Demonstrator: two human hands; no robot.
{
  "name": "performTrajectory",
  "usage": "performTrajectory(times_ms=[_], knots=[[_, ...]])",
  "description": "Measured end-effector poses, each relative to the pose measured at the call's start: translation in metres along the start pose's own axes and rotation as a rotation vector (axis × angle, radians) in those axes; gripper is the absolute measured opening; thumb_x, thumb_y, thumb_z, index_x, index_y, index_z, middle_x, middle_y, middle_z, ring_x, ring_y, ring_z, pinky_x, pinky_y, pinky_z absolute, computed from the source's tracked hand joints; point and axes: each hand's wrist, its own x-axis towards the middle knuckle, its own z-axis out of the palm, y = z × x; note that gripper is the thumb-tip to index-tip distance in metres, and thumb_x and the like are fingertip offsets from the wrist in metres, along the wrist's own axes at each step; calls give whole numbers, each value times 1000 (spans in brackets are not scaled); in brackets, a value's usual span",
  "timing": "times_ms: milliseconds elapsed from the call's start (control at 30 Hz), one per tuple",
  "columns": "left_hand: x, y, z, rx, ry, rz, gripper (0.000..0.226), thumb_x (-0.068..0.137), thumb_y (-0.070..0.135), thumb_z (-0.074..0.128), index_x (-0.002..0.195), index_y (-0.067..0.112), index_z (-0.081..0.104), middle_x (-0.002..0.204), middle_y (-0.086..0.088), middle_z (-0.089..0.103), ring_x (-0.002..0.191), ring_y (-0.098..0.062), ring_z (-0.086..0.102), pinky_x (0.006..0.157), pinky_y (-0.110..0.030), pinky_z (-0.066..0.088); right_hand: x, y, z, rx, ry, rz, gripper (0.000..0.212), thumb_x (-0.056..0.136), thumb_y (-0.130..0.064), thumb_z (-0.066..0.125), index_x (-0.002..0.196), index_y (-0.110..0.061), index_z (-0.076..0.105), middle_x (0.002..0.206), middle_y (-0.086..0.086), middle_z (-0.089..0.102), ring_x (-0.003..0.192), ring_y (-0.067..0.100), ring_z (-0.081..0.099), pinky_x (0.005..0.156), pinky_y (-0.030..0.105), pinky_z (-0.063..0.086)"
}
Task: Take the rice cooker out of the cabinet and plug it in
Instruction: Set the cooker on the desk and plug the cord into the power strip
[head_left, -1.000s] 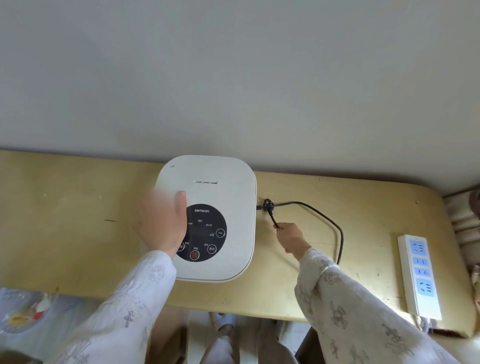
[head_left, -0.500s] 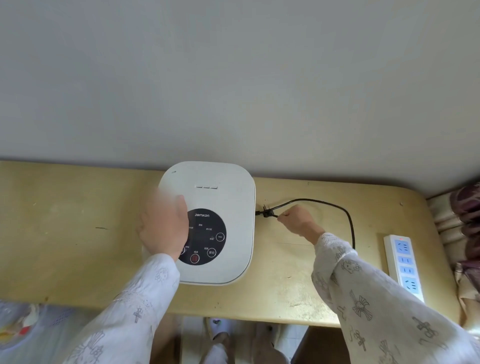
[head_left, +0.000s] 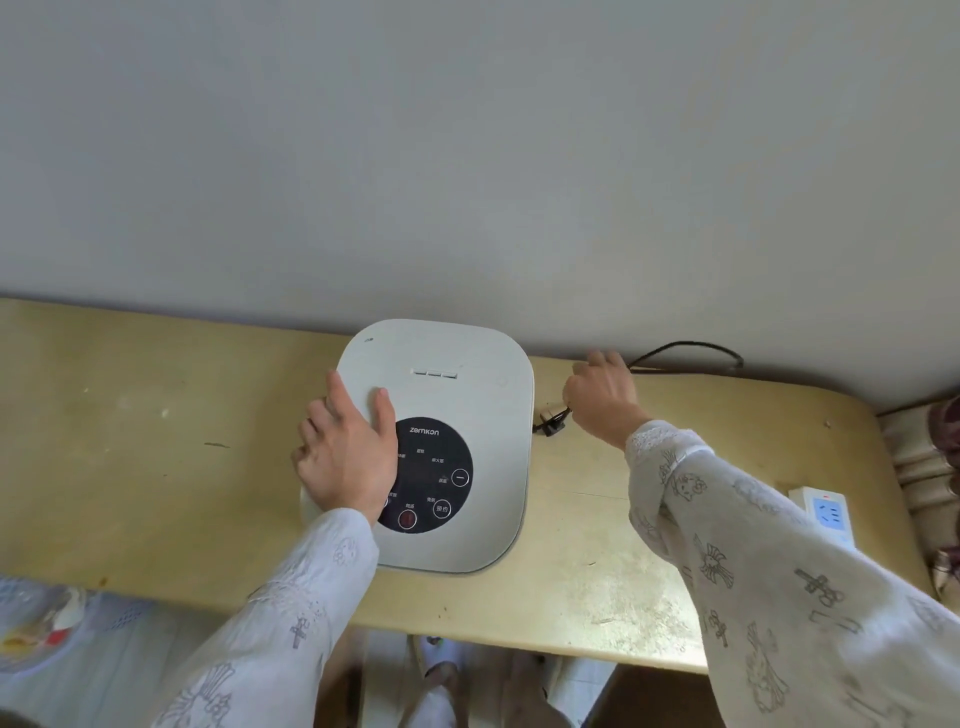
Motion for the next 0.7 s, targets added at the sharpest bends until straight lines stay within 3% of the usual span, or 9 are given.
performTrajectory(times_ms=[133,233,333,567,700], knots=[[0,-3,1,-17,9,13,58,92,44,37,139,11,30,117,-27,51,106,-40,50,83,-53,40,12,-3,-11,-191,-16,-144,22,91,-14,46,97,-18,67,103,-4,63,108,21,45,91,30,32],[1,-5,2,-53,-10,33,58,91,46,33,139,14,25,123,-25,47,109,-39,47,88,-53,38,21,-4,-16,-273,-37,-195,22,92,-17,47,100,-18,67,112,-3,60,115,22,41,100,35,29],[0,-2,3,-7,43,7,57,92,43,42,137,9,35,113,-27,54,102,-41,53,80,-51,42,24,-6,-9,-344,-50,-227,21,91,-20,51,103,-20,67,118,-1,57,117,23,40,105,42,25],[2,-3,6,12,36,-16,57,92,42,43,138,9,35,119,-26,54,105,-40,52,80,-50,42,14,-13,38,-205,-10,-303,25,85,-19,50,104,-20,66,100,-2,64,108,25,45,102,45,25],[3,-4,8,23,54,-9,57,92,42,42,137,9,35,119,-26,54,104,-40,52,79,-51,42,24,-9,41,-211,-17,-335,19,89,-20,51,100,-22,66,94,-5,65,104,22,47,97,41,26]])
